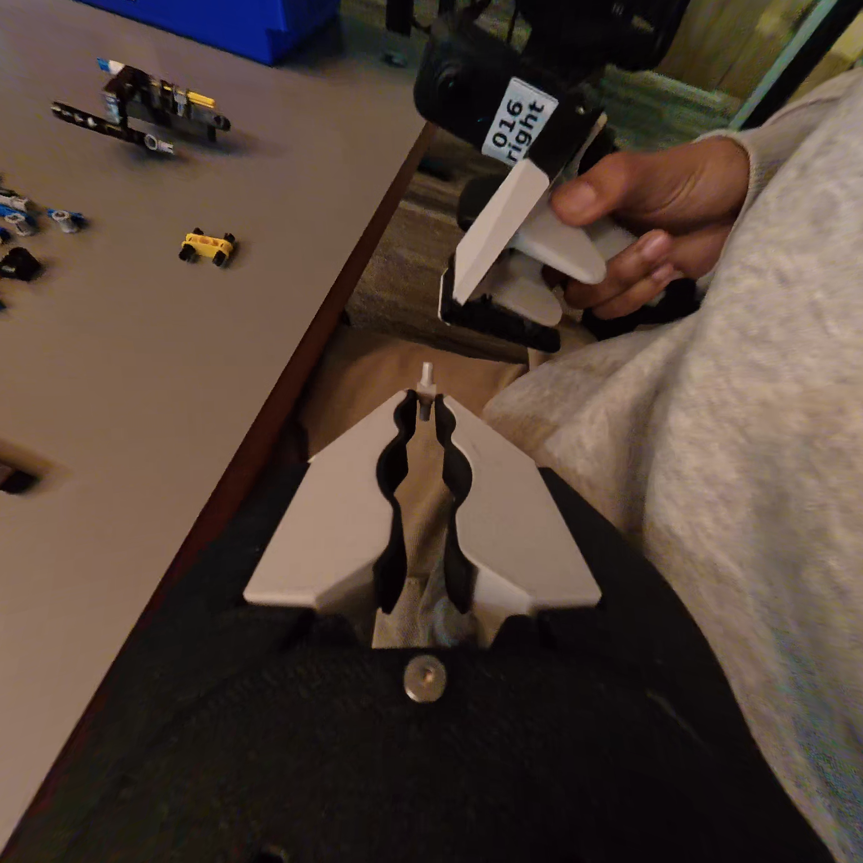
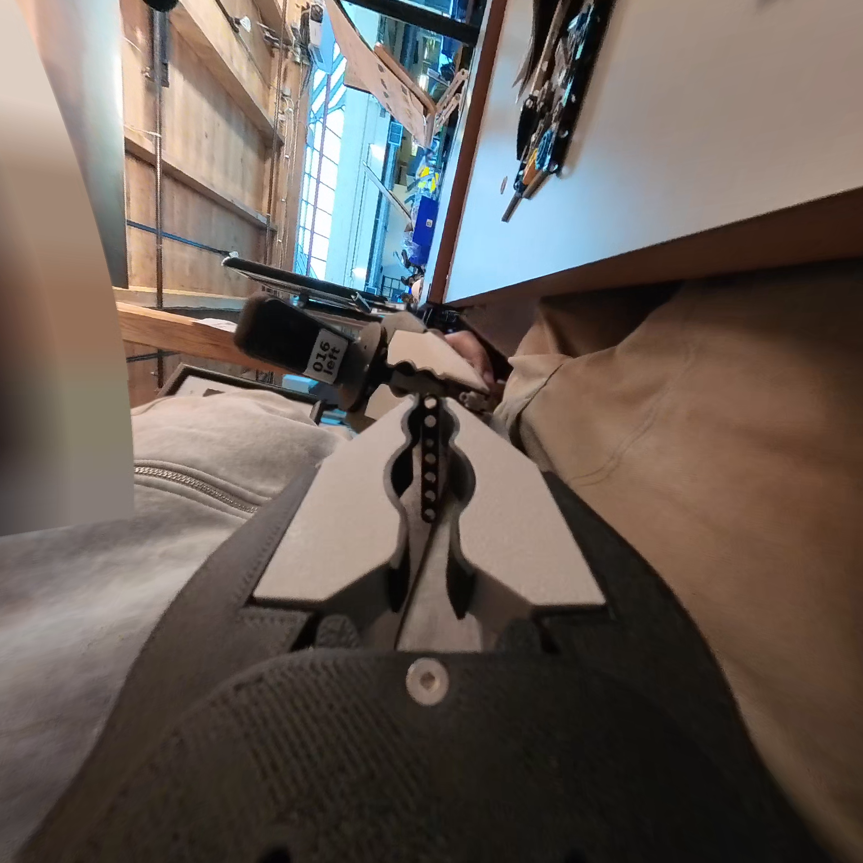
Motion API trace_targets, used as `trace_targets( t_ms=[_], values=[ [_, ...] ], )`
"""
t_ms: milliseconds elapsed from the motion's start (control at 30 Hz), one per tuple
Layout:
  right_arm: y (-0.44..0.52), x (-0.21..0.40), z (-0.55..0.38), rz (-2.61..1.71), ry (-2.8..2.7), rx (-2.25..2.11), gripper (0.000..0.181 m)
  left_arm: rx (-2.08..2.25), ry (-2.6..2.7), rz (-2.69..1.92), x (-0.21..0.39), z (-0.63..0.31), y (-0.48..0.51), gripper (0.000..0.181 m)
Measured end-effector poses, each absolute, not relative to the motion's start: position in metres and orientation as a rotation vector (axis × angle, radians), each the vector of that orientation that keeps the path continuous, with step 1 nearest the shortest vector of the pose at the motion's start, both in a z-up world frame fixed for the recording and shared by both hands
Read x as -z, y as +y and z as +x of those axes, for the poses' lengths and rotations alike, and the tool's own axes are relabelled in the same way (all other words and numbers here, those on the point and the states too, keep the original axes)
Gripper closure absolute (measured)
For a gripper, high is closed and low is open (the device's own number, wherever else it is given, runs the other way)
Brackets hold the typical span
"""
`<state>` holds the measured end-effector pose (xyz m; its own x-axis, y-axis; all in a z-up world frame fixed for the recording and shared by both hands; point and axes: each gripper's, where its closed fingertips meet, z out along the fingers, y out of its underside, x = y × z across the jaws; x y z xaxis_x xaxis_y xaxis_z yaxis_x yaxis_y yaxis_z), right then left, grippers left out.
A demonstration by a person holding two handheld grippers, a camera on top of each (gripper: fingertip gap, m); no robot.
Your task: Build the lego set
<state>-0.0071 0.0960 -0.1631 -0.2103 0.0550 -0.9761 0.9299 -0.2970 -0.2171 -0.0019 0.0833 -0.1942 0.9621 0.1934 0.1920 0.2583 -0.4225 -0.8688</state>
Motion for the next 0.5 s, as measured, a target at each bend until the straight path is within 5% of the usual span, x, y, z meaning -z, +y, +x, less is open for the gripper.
trace_targets(
  t_ms=[500],
  values=[
    [0.069, 0.170, -0.022, 1.470, 1.620, 1.497, 0.177, 0.043, -0.397, -1.912, 0.195, -0.016, 0.068, 0.175]
  ],
)
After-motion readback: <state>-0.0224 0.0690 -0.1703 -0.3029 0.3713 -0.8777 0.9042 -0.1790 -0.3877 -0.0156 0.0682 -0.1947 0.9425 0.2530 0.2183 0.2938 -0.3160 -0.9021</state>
